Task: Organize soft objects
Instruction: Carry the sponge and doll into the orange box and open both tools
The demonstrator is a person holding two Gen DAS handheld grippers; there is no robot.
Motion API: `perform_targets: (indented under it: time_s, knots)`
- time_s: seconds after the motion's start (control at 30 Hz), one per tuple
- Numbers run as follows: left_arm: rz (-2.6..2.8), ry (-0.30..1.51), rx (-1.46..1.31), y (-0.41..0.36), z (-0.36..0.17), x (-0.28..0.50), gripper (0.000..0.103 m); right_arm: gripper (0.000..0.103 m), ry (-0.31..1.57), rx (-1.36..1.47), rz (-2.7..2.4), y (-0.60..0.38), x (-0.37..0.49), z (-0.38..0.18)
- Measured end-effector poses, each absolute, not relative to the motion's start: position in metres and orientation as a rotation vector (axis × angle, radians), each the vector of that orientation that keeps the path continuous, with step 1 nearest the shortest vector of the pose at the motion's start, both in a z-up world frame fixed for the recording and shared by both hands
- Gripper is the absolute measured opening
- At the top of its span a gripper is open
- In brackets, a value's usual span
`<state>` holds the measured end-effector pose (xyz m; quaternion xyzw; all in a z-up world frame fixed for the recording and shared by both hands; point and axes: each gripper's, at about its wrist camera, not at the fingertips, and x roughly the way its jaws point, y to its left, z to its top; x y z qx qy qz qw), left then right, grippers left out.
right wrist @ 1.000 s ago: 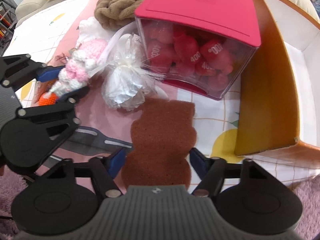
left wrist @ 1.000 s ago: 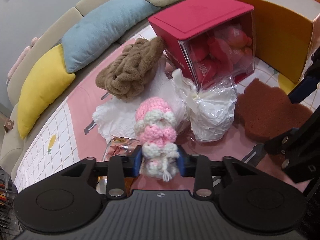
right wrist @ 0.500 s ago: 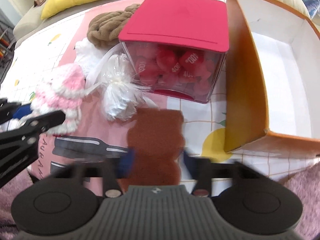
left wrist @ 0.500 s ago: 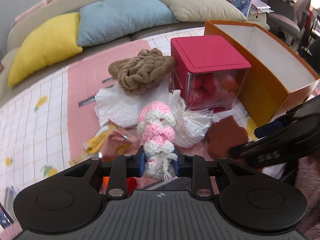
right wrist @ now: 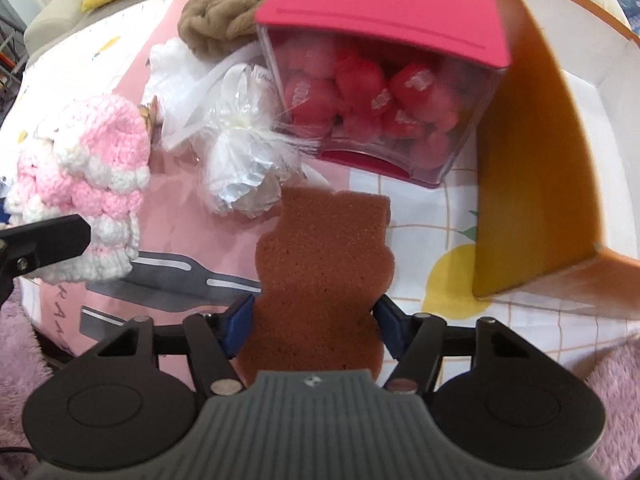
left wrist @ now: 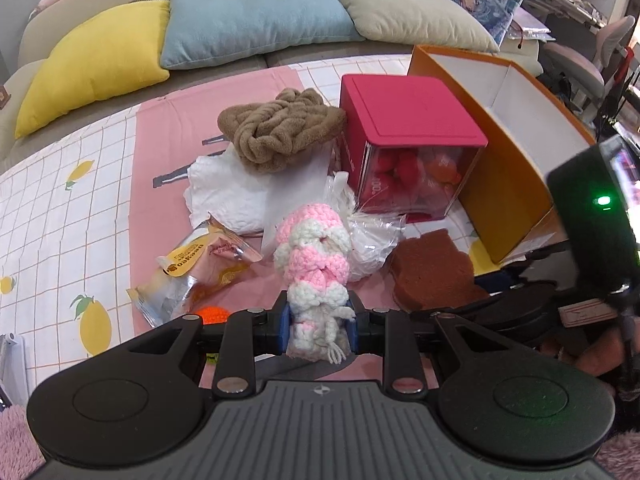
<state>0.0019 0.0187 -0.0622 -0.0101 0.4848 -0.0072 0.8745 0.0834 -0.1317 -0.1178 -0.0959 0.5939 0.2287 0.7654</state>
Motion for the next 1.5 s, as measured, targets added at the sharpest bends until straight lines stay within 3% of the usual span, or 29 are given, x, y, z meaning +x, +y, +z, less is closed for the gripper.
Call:
perform_targets:
  time_s: [0.27, 0.63, 0.9, 1.17, 1.5]
  knots:
    - [-0.045, 0.969, -0.026, 0.013, -0.035, -0.002, 0.030, 0.062, 1.210, -0.103, 0.534, -0.168, 0.070, -0.056]
    - [-0.237, 0.817, 0.076, -0.041, 0.022, 0.044, 0.030, 0.062, 0.929, -0.116, 0.423, -0.235, 0.099, 0.022]
    - [-0.454, 0.861, -0.086, -0.099, 0.038, 0.114, 0.030, 0.062, 0.979, -0.040, 0.300, -0.310, 0.149, 0.014]
    - [-0.439, 1.093, -0.289, -0.130, -0.021, 0.187, 0.030, 0.063, 1.095, -0.047, 0.312, -0.333, 0.187, -0.028]
    - [-0.351, 1.268, -0.244, -0.143, -0.068, 0.202, 0.030, 0.063, 1.237, -0.063, 0.369, -0.330, 0.211, -0.076]
